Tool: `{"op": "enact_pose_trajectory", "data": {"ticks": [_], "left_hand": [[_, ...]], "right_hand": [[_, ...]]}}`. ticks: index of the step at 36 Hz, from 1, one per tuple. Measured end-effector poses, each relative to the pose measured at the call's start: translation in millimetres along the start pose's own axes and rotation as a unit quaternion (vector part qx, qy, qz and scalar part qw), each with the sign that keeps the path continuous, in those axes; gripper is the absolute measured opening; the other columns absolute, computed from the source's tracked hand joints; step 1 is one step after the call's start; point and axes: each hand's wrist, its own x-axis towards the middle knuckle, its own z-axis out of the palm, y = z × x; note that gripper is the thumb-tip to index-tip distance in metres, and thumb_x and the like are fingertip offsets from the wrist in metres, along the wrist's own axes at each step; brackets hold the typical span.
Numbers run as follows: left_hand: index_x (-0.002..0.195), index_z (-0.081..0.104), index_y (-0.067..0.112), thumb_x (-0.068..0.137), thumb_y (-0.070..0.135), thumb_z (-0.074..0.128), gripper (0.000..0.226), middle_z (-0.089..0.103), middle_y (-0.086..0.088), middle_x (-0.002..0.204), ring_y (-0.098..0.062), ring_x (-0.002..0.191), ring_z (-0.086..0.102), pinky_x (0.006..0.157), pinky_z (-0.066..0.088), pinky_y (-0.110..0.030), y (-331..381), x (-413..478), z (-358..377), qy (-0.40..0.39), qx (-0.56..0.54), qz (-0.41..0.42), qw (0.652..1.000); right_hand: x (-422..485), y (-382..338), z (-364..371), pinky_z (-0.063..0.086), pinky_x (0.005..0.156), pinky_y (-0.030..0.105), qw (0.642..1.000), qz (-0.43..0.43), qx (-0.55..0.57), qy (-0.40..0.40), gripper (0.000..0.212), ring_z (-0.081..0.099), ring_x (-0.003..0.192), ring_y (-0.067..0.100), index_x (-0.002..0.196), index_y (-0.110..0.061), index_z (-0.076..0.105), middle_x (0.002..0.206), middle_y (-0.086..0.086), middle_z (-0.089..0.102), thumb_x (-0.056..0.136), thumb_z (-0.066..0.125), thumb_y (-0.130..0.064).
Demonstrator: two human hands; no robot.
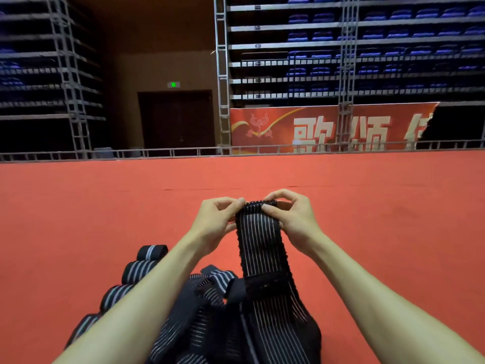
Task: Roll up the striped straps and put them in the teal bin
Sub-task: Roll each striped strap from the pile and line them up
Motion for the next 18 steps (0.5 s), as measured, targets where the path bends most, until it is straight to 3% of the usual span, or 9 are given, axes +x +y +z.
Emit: {"op": "enact_pose_trajectory", "data": {"ticks": [6,9,13,18], "left_hand": [[0.095,0.072,-0.004,0.090,0.006,0.066,0.012,0.072,-0.017,0.095,-0.021,0.086,0.069,0.077,0.059,-0.029,-51.2,36.5,-4.1,0.022,0.014,-0.018,0.999],[0.095,0.073,0.004,0.089,0.007,0.068,0.008,0.074,-0.015,0.100,-0.017,0.091,0.071,0.075,0.058,-0.024,-76.1,49.8,-5.7,0.027,0.024,-0.037,0.999],[0.102,0.072,0.008,0.092,0.012,0.066,0.012,0.074,-0.014,0.101,-0.020,0.096,0.071,0.085,0.058,-0.032,-97.6,59.3,-10.5,-0.003,0.035,-0.078,0.996],[0.101,0.071,0.004,0.093,0.011,0.064,0.012,0.072,-0.023,0.100,-0.022,0.087,0.071,0.075,0.060,-0.030,-109.3,58.4,-21.5,-0.009,0.058,-0.084,0.995]], "right_hand": [[18.5,58.2,-13.5,0.046,0.073,0.043,1.000,0.020,0.013,0.014,0.028,0.062,0.078,0.028,0.073,-0.023,0.072,0.081,0.013,0.070,0.083,0.072,0.003],[23.2,83.6,-19.1,0.047,0.073,0.041,0.999,0.027,0.031,0.026,0.026,0.063,0.078,0.028,0.071,-0.022,0.072,0.082,0.013,0.072,0.084,0.072,0.001],[27.7,108.2,-23.1,0.054,0.073,0.036,0.999,0.012,0.023,0.036,0.025,0.070,0.083,0.028,0.071,-0.019,0.069,0.090,0.016,0.075,0.084,0.070,0.002],[32.1,131.8,-19.8,0.056,0.078,0.036,0.998,0.019,0.057,0.037,0.026,0.071,0.090,0.029,0.072,-0.012,0.067,0.094,0.017,0.075,0.081,0.068,0.012]]}}
